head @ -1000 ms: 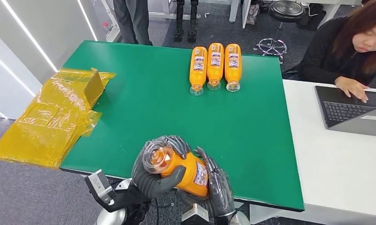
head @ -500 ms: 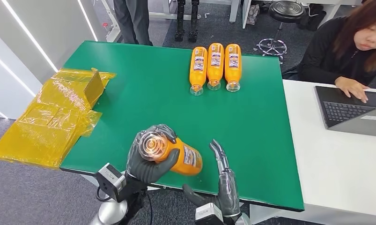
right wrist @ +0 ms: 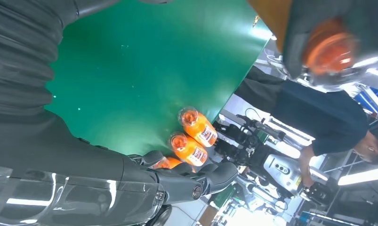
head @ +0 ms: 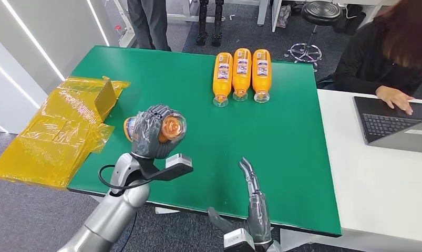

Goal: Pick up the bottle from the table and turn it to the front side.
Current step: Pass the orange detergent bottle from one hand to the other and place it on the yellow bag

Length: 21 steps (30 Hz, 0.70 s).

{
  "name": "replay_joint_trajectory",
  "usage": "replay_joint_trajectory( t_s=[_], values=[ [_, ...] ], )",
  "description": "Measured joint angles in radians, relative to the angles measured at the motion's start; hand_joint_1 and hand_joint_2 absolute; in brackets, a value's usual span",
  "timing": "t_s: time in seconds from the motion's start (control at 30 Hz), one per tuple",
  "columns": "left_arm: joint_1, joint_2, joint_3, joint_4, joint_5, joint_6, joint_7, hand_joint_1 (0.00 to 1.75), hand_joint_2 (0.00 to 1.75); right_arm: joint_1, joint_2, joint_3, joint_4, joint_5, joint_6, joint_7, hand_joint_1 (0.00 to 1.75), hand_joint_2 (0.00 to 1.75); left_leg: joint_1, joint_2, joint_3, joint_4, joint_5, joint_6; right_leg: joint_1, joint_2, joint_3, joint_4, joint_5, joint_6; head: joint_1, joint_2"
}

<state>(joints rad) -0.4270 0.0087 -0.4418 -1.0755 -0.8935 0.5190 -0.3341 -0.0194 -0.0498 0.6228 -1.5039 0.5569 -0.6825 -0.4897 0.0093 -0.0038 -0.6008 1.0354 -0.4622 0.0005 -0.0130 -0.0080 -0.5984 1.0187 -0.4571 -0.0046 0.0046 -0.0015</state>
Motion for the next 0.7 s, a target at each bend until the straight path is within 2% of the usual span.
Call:
replay_joint_trajectory(
  t_s=[0.17, 0.33, 0.5, 0.7],
  values=[
    [-0.147, -0.001, 0.002, 0.268, -0.15, 0.058, 0.091, 1.75, 1.75, -0.002, 0.002, -0.001, 0.005, 0.002, 0.0, 0.006, 0.0, 1.75, 0.0, 0.0, 0.0, 0.0, 0.0, 0.0, 0.0, 0.001, 0.0, 0.0, 0.001, -0.001, 0.0, 0.0],
    [-0.255, -0.004, -0.006, 0.494, -0.319, 0.044, 0.256, 1.75, 1.75, 0.001, 0.002, -0.003, 0.006, -0.007, 0.0, 0.009, 0.0, 1.75, 0.0, 0.002, 0.0, 0.0, 0.0, 0.0, 0.0, 0.002, -0.001, 0.0, 0.001, -0.001, 0.0, 0.0],
    [-0.309, 0.0, -0.03, 0.636, -0.413, -0.049, 0.377, 1.75, 1.75, 0.004, 0.001, -0.006, 0.008, -0.024, 0.0, 0.016, 0.0, 1.75, 0.0, 0.003, 0.0, 0.0, 0.0, 0.0, 0.0, 0.003, -0.002, 0.001, 0.001, -0.001, 0.0, 0.0],
    [-0.331, 0.016, -0.055, 0.73, -0.462, -0.206, 0.476, 1.74, 1.75, 0.015, -0.005, -0.007, 0.009, -0.034, 0.0, 0.024, 0.0, 1.75, 0.0, 0.004, 0.0, 0.0, 0.0, 0.0, 0.0, 0.004, -0.002, 0.001, 0.001, -0.001, 0.0, 0.0]
  ],
)
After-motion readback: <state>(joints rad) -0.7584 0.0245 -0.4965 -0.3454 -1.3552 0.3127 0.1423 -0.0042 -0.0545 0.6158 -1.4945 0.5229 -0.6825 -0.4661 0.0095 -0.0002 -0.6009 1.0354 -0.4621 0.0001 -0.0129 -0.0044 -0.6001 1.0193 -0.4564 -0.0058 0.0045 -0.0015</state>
